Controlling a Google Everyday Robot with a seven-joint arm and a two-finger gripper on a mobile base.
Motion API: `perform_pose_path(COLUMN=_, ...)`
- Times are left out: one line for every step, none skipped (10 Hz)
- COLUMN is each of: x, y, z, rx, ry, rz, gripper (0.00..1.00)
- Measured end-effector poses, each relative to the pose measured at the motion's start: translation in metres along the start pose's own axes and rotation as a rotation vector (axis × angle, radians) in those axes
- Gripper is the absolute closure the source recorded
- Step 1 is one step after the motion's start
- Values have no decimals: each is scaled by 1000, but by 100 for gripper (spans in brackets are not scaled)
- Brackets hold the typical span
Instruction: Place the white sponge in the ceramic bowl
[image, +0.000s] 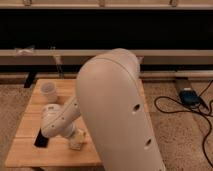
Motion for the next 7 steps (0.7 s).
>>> perform_pose_path(x=1, y=-1, z=4, rx=-6, ry=-6, rz=11, gripper=32)
perform_pose_path(x=2, y=-2, z=8, rx=-8, ry=-11, rz=21, gripper=36)
perform_pose_path(x=4, y=-3, z=11, rx=-9, ry=-12, rz=38, gripper=46)
perform_pose_path(x=6, y=-4, z=11, rx=-1, ry=-16, rz=57, gripper=54)
perform_pose_path(x=15, y=-3, z=2, rx=27, ry=-14, rz=106, gripper=75)
perform_pose_path(x=15, y=0, z=-10, rx=51, ry=-9, rz=123, gripper=87)
perform_pose_path(x=13, y=3, z=-20, rx=69, ry=-9, rz=136, gripper=94)
